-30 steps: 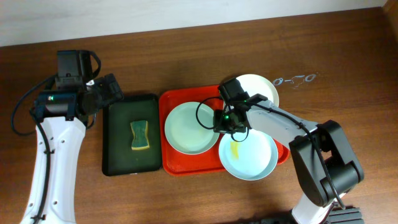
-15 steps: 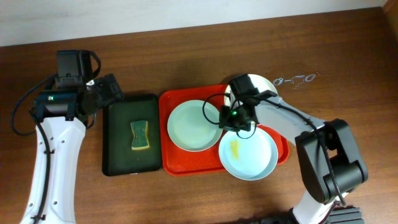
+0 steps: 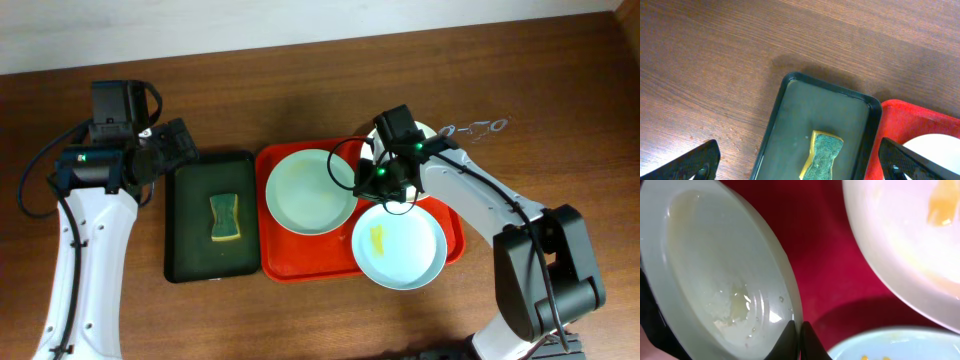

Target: Clean dirty plates on tray and stack at the side

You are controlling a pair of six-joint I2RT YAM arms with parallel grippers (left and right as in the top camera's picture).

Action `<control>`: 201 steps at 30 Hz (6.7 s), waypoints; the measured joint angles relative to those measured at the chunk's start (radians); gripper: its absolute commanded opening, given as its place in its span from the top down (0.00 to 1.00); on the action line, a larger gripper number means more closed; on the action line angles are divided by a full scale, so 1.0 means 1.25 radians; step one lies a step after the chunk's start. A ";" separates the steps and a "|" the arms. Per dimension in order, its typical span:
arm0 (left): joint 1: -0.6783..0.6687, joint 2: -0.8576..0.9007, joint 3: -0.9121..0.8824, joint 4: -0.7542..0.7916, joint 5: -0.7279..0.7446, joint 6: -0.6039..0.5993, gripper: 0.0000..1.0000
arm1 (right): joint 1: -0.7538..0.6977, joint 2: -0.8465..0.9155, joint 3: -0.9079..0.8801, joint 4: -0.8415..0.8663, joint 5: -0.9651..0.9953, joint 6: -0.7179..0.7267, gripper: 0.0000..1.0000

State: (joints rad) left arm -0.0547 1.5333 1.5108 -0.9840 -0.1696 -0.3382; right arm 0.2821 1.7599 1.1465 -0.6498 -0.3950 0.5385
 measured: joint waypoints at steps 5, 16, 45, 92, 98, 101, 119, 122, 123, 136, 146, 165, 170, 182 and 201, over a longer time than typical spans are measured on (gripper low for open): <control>0.000 0.000 0.000 0.000 0.000 0.000 0.01 | 0.012 0.000 0.048 -0.007 0.015 0.006 0.96; 0.000 0.000 0.000 0.000 0.000 0.000 0.01 | 0.313 0.000 0.060 0.116 0.305 0.051 0.96; 0.000 0.000 0.000 0.000 0.000 0.000 0.01 | 0.688 -0.001 0.164 0.360 0.865 -0.586 0.96; 0.000 0.000 0.000 0.000 0.000 0.000 0.01 | 0.300 -0.001 0.169 0.151 0.290 -0.064 0.96; 0.000 0.000 0.000 0.000 0.000 0.000 0.01 | 0.099 -0.029 0.169 0.077 0.028 -0.050 0.96; 0.000 0.000 0.000 0.000 0.000 0.000 0.01 | -0.038 -0.037 0.169 0.031 -0.102 -0.047 0.96; 0.000 0.000 0.000 0.001 0.000 -0.002 0.01 | -0.690 -0.037 0.170 -0.174 -0.311 -0.068 0.96; 0.000 0.000 0.000 0.000 0.000 -0.002 0.01 | -0.734 -0.037 0.170 -0.205 -0.207 -0.079 0.96; 0.000 0.000 0.000 0.000 0.000 -0.002 0.01 | -0.743 -0.037 0.170 -0.205 -0.194 -0.079 0.96; 0.000 0.000 0.000 0.000 0.000 -0.002 0.01 | -0.782 -0.037 0.170 -0.226 0.134 -0.085 0.96; 0.000 0.000 0.000 0.000 0.000 -0.002 0.01 | -0.782 -0.042 0.027 -0.149 0.175 -0.084 0.96; 0.000 0.000 0.000 0.000 0.000 -0.002 0.01 | -0.764 -0.042 -0.034 -0.139 0.177 -0.088 0.24; 0.000 0.000 0.000 0.000 0.000 -0.002 0.01 | -0.764 -0.042 -0.034 -0.155 0.176 -0.094 0.15; 0.000 0.000 0.000 0.000 0.000 -0.002 0.01 | -0.682 -0.042 -0.034 -0.168 0.144 -0.155 0.02; 0.000 0.000 0.000 0.000 0.000 -0.002 0.01 | -0.529 -0.042 -0.035 -0.292 0.158 -0.209 0.61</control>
State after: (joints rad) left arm -0.0547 1.5333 1.5108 -0.9836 -0.1699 -0.3412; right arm -0.3798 1.7081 1.1030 -1.0149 -0.1978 0.2768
